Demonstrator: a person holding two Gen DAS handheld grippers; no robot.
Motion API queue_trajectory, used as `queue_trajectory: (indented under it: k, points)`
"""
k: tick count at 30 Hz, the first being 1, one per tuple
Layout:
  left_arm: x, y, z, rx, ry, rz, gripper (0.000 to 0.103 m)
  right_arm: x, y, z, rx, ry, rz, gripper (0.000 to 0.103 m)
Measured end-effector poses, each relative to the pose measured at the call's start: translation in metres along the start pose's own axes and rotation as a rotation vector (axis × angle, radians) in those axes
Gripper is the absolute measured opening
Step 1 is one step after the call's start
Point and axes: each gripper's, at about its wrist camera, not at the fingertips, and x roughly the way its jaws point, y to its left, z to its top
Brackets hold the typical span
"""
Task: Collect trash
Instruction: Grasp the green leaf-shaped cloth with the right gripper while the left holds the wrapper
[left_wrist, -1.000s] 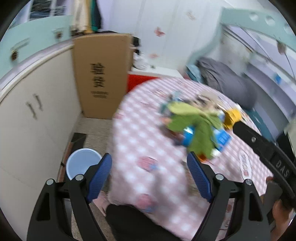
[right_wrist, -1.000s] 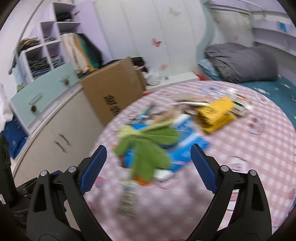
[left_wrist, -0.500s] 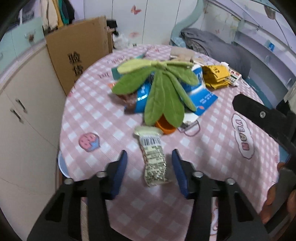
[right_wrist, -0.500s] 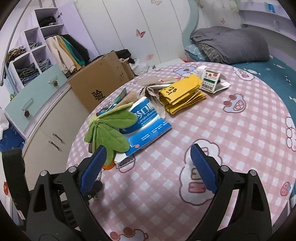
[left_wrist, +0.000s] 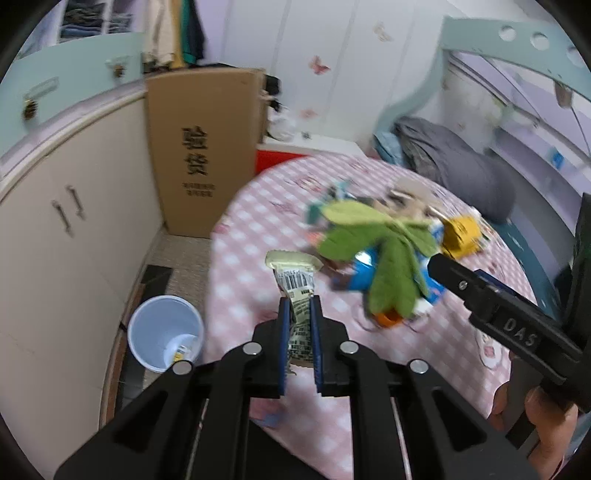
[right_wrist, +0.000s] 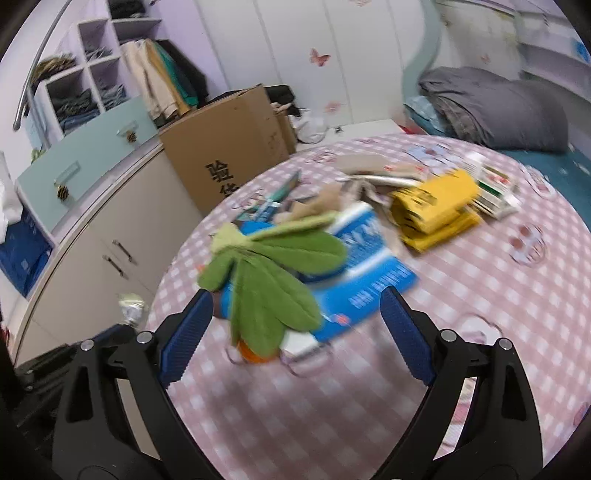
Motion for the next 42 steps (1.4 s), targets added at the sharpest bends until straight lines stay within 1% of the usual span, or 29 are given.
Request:
queue_trajectory:
  k: [1, 2, 4, 6, 7, 9, 10, 11, 12, 15, 19, 24, 25, 27, 30, 34, 38, 42]
  points:
    - [-0.002, 0.007, 0.003, -0.012, -0.004, 0.006, 0.01, 0.004, 0.006, 0.002, -0.014, 0.003, -0.003, 0.09]
    - [-0.003, 0.011, 0.003, -0.02, -0.007, 0.01, 0.01, 0.01, 0.012, 0.004, -0.032, 0.009, -0.011, 0.087]
    - [-0.006, 0.021, 0.006, -0.039, -0.012, 0.018, 0.01, 0.021, 0.019, 0.007, -0.055, 0.022, -0.031, 0.081]
    - [-0.008, 0.028, 0.006, -0.054, -0.017, 0.022, 0.01, 0.034, 0.025, 0.007, -0.083, 0.051, -0.063, 0.07]
    - [-0.009, 0.032, 0.007, -0.059, -0.019, 0.022, 0.01, 0.039, 0.026, 0.007, -0.093, 0.065, -0.074, 0.067]
    - [-0.01, 0.037, 0.008, -0.069, -0.017, 0.023, 0.01, 0.045, 0.026, 0.004, -0.118, 0.084, -0.091, 0.032]
    - [-0.011, 0.039, 0.008, -0.071, -0.017, 0.023, 0.01, 0.042, 0.024, 0.004, -0.113, 0.076, -0.078, 0.029]
    - [-0.012, 0.041, 0.008, -0.072, -0.019, 0.023, 0.01, 0.038, 0.022, 0.004, -0.108, 0.067, -0.07, 0.019]
    - [-0.013, 0.043, 0.009, -0.072, -0.018, 0.022, 0.01, 0.032, 0.02, 0.005, -0.1, 0.047, -0.069, 0.015]
    - [-0.016, 0.047, 0.011, -0.079, -0.019, 0.021, 0.01, 0.008, 0.016, 0.011, -0.073, -0.003, -0.05, 0.014]
    - [-0.025, 0.05, 0.017, -0.084, -0.046, 0.004, 0.01, -0.021, 0.021, 0.021, -0.073, -0.065, -0.017, 0.014]
    - [-0.038, 0.051, 0.024, -0.08, -0.086, -0.026, 0.01, -0.052, 0.042, 0.03, -0.085, -0.118, 0.072, 0.014]
    - [-0.039, 0.051, 0.026, -0.079, -0.091, -0.03, 0.01, -0.055, 0.047, 0.03, -0.088, -0.125, 0.082, 0.014]
    - [-0.041, 0.051, 0.029, -0.072, -0.101, -0.035, 0.01, -0.062, 0.057, 0.032, -0.087, -0.135, 0.128, 0.014]
    - [-0.044, 0.054, 0.029, -0.073, -0.107, -0.042, 0.01, -0.062, 0.074, 0.034, -0.101, -0.125, 0.167, 0.014]
    - [-0.046, 0.068, 0.025, -0.086, -0.107, -0.038, 0.01, -0.05, 0.098, 0.028, -0.117, -0.081, 0.228, 0.014]
    - [-0.041, 0.092, 0.018, -0.115, -0.088, -0.013, 0.01, -0.028, 0.124, 0.018, -0.138, -0.01, 0.288, 0.014]
    - [-0.032, 0.12, 0.012, -0.158, -0.058, 0.024, 0.01, 0.001, 0.148, 0.006, -0.165, 0.058, 0.315, 0.014]
